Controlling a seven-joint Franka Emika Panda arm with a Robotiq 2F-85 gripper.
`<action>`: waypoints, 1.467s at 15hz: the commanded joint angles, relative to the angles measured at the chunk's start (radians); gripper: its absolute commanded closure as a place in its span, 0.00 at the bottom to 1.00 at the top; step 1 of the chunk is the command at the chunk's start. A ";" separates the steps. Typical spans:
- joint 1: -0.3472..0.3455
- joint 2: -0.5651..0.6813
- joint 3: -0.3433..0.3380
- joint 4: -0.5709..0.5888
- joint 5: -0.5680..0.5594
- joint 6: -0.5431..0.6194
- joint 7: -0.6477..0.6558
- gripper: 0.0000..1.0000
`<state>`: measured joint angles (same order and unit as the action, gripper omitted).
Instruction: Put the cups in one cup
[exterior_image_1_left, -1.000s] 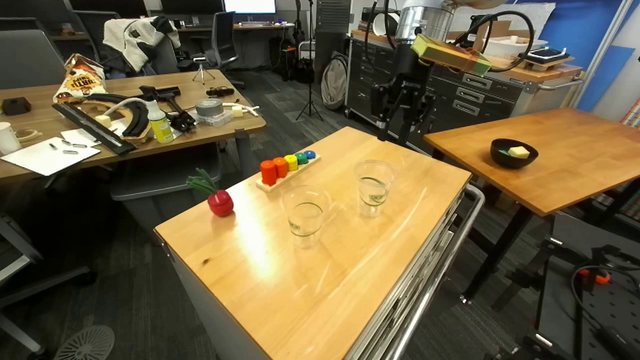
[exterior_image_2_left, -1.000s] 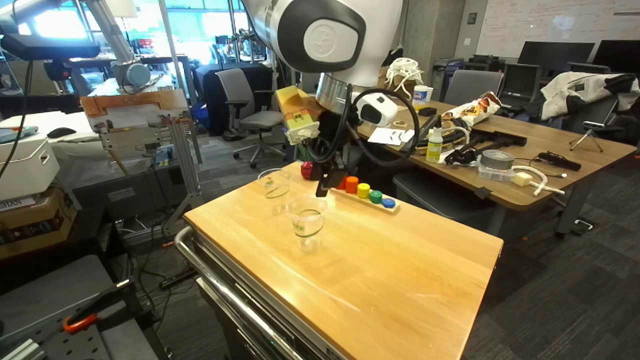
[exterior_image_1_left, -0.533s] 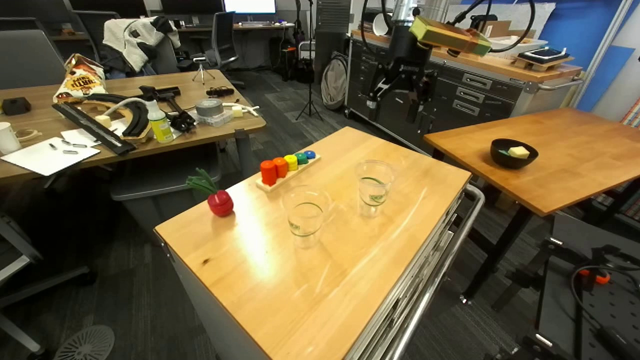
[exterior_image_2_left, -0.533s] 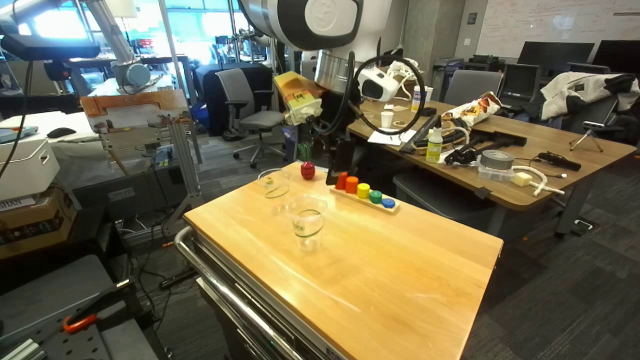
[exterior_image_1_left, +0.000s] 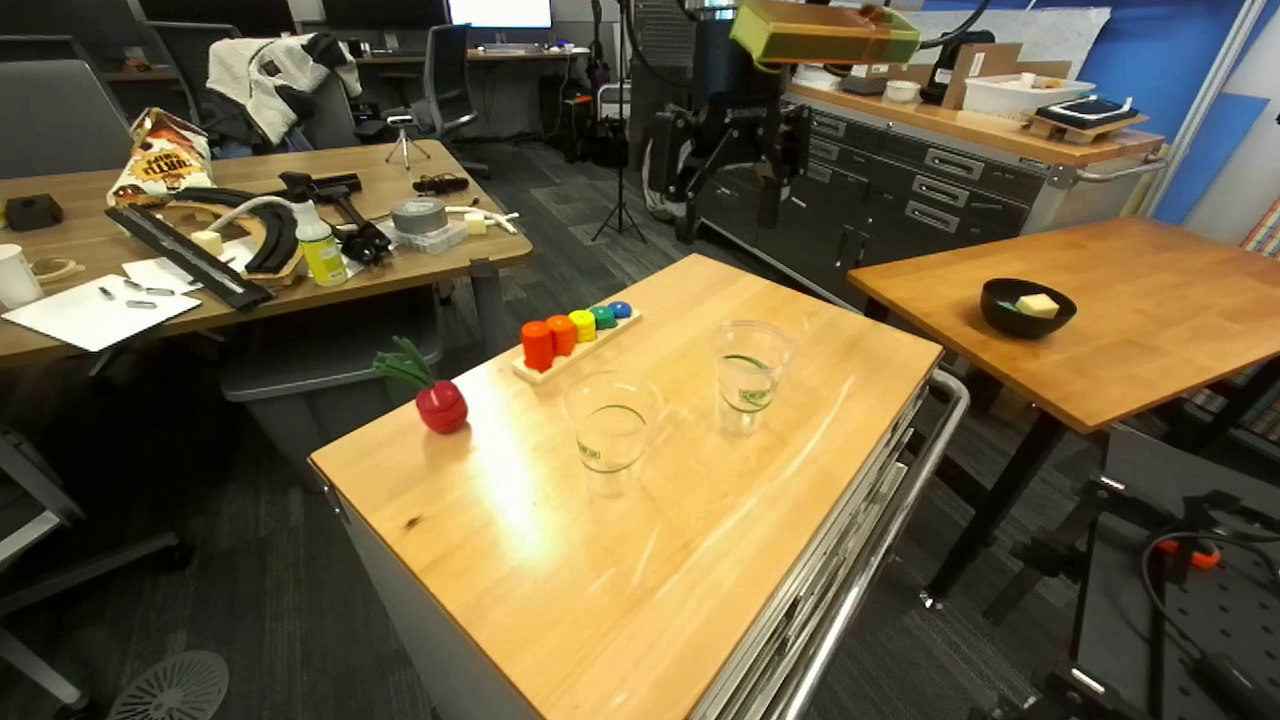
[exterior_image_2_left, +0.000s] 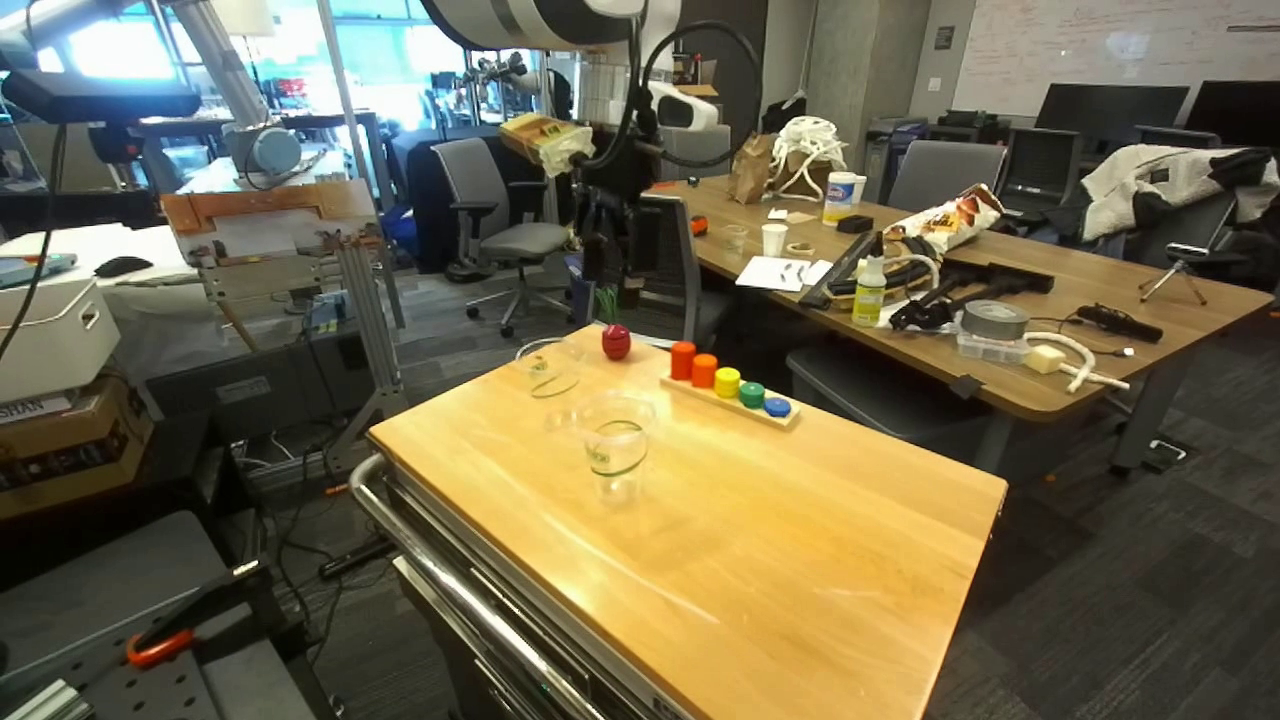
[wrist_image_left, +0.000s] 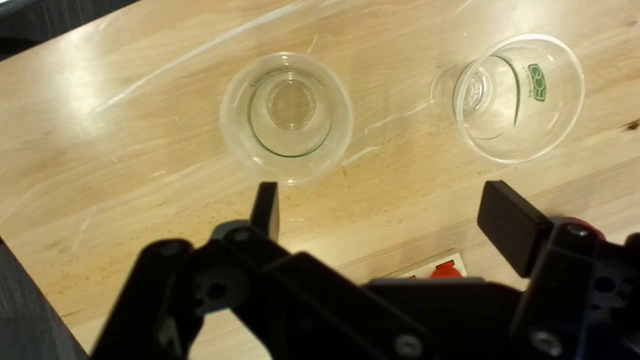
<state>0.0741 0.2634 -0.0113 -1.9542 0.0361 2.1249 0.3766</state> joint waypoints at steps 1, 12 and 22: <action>0.043 0.091 0.019 0.104 -0.046 -0.037 0.037 0.00; 0.066 0.270 0.052 0.252 0.017 -0.188 -0.022 0.00; 0.050 0.368 0.060 0.326 0.073 -0.264 -0.109 0.00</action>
<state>0.1383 0.5856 0.0387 -1.6844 0.0871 1.9024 0.3095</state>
